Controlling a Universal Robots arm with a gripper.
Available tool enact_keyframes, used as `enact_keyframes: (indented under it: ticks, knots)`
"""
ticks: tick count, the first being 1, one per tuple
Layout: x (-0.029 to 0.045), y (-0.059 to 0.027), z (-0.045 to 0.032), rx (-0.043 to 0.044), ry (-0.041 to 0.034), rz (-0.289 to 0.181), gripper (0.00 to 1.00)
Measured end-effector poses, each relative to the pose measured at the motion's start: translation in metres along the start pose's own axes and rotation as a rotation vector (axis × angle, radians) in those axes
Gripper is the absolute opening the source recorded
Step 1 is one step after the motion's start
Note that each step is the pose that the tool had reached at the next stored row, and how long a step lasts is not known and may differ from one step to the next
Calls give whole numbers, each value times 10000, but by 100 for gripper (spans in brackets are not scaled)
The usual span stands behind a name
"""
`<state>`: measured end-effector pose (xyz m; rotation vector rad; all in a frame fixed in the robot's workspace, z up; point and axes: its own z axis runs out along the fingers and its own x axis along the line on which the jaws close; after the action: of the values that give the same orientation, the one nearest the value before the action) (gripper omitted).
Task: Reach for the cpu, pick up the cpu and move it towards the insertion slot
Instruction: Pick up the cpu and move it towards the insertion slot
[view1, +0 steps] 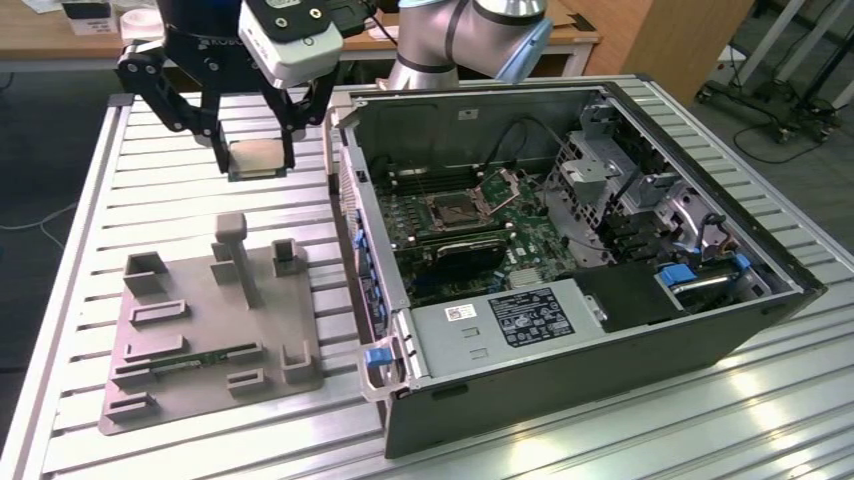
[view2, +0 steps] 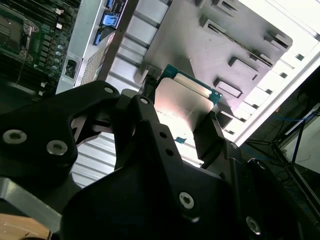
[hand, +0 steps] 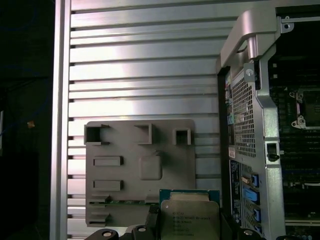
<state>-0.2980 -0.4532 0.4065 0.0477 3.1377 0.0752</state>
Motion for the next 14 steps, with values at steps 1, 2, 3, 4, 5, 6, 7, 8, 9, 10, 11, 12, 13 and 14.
enact_keyframes:
  ticks: [1,2,3,4,5,6,7,8,9,10,11,12,13,14]
  knots:
    - [-3,0,0,0,0,0,55]
    - [-5,0,0,0,0,0,55]
    - [-8,0,0,1,0,0,55]
    - [-10,0,0,0,0,0,55]
    - [-13,0,0,0,0,0,55]
    - [-15,0,0,0,0,0,55]
    - [-18,0,0,0,0,-1,55]
    - [-20,1,0,-1,0,0,55]
    - [-23,1,0,0,0,0,55]
    - [-25,1,0,0,0,0,55]
    - [-28,1,0,0,0,0,55]
    - [-30,1,0,0,0,0,55]
    - [-33,1,0,-1,-1,0,55]
    - [-35,1,1,-1,-1,0,55]
